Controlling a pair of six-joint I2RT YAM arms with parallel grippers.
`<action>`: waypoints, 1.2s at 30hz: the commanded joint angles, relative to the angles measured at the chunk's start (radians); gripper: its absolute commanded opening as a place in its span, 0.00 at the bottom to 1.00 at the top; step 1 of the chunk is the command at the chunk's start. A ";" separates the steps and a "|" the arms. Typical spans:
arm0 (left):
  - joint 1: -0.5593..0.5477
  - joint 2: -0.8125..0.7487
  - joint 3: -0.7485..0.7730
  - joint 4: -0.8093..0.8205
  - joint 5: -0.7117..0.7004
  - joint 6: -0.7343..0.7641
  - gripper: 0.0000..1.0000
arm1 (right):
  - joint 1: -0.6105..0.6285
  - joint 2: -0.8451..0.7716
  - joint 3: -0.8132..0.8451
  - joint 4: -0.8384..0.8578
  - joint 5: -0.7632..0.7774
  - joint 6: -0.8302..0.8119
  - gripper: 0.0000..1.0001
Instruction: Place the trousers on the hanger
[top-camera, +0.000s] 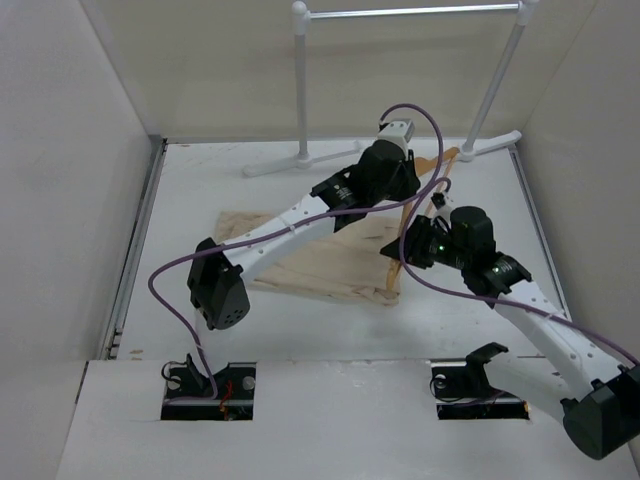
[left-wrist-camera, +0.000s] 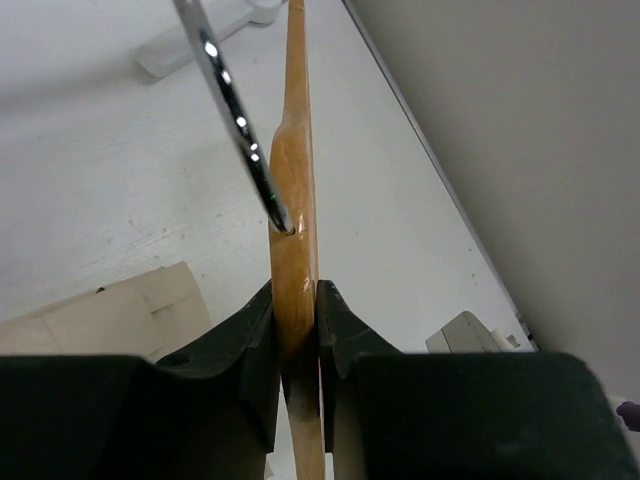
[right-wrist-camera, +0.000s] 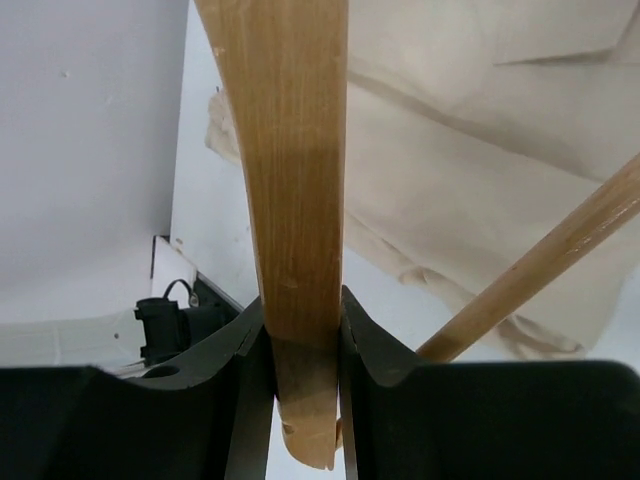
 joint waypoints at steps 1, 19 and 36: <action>-0.011 -0.050 -0.064 0.087 -0.082 -0.001 0.03 | -0.014 -0.106 -0.023 -0.008 0.015 0.003 0.32; -0.081 -0.097 -0.546 0.477 -0.283 -0.429 0.00 | -0.231 -0.117 -0.133 -0.011 0.169 0.043 0.15; -0.074 -0.025 -0.661 0.495 -0.248 -0.462 0.00 | -0.130 0.475 -0.110 0.364 0.283 0.039 0.41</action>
